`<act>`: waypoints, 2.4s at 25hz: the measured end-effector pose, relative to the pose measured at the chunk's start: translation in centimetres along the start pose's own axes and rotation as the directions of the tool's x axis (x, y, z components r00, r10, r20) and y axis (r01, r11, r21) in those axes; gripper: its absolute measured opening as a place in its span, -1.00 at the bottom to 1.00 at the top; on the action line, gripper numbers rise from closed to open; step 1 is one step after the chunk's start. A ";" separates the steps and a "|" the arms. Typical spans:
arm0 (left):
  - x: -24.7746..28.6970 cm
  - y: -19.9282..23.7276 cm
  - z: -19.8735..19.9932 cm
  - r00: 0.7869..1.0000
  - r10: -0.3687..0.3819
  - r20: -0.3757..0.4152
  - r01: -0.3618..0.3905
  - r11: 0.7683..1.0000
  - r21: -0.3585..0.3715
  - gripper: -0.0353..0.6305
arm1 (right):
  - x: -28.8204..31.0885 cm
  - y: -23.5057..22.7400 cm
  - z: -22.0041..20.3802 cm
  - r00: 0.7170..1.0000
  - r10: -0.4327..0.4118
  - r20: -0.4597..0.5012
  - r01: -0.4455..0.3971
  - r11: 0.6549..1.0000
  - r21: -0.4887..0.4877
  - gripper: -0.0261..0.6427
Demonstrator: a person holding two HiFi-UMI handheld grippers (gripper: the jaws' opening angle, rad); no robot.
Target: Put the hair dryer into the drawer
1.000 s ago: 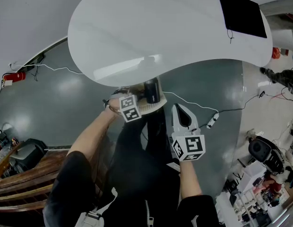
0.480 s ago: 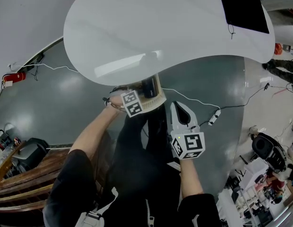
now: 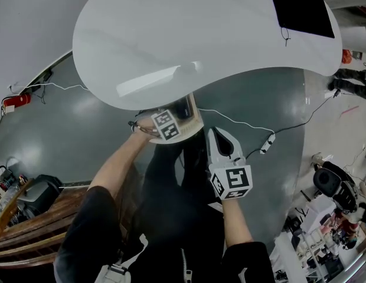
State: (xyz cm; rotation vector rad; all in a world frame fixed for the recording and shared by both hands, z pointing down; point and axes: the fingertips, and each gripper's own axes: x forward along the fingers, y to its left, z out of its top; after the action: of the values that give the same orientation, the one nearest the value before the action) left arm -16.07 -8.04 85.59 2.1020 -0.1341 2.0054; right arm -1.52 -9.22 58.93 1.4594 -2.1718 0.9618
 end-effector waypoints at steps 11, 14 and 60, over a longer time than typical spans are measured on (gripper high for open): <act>2.4 -0.3 0.0 0.998 -0.015 -0.062 0.013 1.000 -0.023 -0.29 | 0.3 -1.2 -0.2 1.000 -0.003 -0.007 0.003 1.000 0.013 -0.91; 2.8 -0.2 -0.1 0.996 -0.005 -0.085 0.004 1.000 -0.017 -0.29 | 0.3 -1.4 -0.3 1.000 -0.004 -0.008 0.004 1.000 0.016 -0.91; -4.9 -0.6 1.7 0.989 0.131 0.065 -0.126 0.989 -0.083 -0.64 | 0.2 0.7 1.8 0.996 0.085 0.005 -0.084 0.995 -0.060 -0.91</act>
State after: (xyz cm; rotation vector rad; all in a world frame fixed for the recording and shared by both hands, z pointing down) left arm -14.60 -8.28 80.59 2.1653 -0.3638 1.9618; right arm -2.06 -10.46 57.49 1.3558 -2.2637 0.9118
